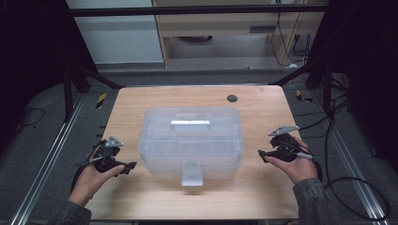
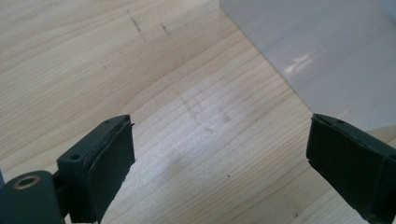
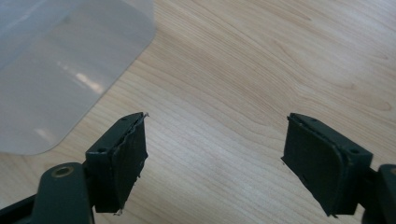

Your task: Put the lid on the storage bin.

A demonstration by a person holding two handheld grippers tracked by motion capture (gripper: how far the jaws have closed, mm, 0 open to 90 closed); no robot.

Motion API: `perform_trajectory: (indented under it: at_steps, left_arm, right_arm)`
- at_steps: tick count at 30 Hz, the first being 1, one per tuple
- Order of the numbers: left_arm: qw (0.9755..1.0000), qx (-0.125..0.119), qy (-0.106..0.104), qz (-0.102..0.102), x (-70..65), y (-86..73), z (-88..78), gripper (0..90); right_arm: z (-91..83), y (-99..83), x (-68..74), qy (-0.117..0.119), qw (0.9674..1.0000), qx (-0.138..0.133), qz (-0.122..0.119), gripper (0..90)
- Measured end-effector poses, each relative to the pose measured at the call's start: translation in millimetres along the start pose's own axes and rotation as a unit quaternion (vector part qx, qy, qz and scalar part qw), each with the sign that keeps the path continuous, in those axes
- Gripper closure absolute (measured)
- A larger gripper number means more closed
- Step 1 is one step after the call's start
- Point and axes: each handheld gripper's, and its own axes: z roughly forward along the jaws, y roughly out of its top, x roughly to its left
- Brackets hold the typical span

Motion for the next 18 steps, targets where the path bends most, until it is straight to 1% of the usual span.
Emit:
perform_trajectory:
  at_steps: [1, 2, 5, 6, 7, 11, 15, 18]
  left_arm:
    - [1.0000, 0.000, 0.000, 0.000, 0.0, 0.0, 0.0, 6.9]
    - [1.0000, 0.003, 0.000, -0.001, 1.5, -1.1, 3.6, 6.9]
    - [1.0000, 0.007, 0.003, -0.003, 4.3, -2.8, 8.7, 6.6]
    - [1.0000, 0.007, 0.003, -0.003, 4.3, -2.8, 8.7, 6.6]
    - [0.9999, 0.009, 0.002, -0.009, 5.8, -4.2, 12.3, 6.4]
    - [0.9999, 0.013, 0.001, -0.010, 8.3, -6.0, 17.9, 6.2]
    - [0.9998, 0.016, 0.002, -0.015, 10.0, -7.9, 23.5, 6.1]
    - [0.9997, 0.018, 0.003, -0.017, 11.0, -9.5, 27.3, 6.1]
  right_arm:
    - [0.0, 0.0, 0.0, 0.000, 1.0000, 0.000, 0.000, 19.8]
    - [3.8, -1.9, -3.0, -0.001, 0.9999, 0.003, 0.010, 18.7]
    - [9.2, -5.2, -7.3, -0.002, 0.9997, 0.008, 0.022, 18.2]
    - [9.2, -5.2, -7.3, -0.002, 0.9997, 0.008, 0.022, 18.2]
    - [12.3, -7.3, -10.1, -0.002, 0.9995, 0.008, 0.030, 18.1]
    - [20.0, -12.2, -14.4, -0.002, 0.9989, 0.015, 0.044, 17.5]
    - [27.2, -14.6, -18.0, -0.003, 0.9984, 0.024, 0.050, 16.5]
    - [30.3, -13.8, -19.0, -0.004, 0.9983, 0.020, 0.055, 16.4]
